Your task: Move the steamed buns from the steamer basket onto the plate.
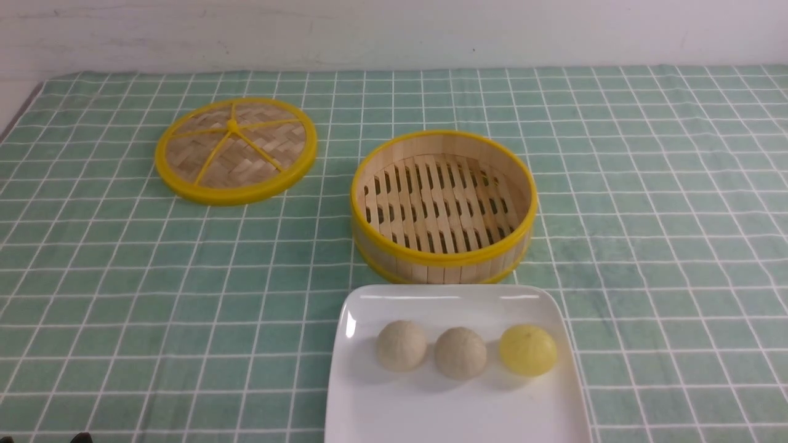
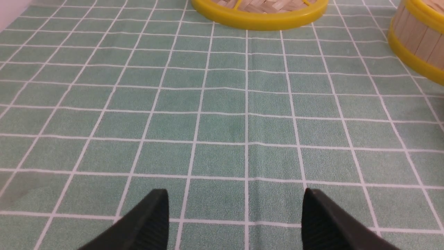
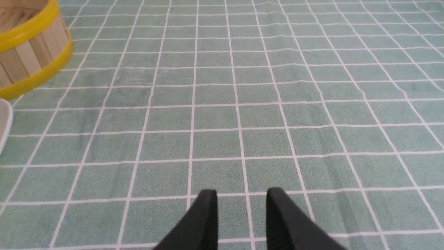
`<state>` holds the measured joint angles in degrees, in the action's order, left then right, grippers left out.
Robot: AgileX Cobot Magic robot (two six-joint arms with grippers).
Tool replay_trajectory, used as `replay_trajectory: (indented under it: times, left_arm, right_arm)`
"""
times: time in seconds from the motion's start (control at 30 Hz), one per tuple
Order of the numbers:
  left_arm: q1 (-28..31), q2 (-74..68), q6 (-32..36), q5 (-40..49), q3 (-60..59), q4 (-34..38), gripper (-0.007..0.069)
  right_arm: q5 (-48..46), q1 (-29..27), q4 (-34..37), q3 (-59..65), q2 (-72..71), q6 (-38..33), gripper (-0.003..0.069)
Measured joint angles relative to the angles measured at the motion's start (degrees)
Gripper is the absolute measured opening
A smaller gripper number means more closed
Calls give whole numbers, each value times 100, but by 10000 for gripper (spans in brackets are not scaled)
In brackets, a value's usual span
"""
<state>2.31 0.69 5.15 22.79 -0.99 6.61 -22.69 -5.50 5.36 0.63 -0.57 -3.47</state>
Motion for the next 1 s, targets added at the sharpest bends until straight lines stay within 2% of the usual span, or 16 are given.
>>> replay_trajectory:
  times: [1.0]
  left_arm:
    - [0, 0, 0, 0, 0, 0, 512]
  right_arm:
    - [0, 0, 15, 0, 0, -32, 237]
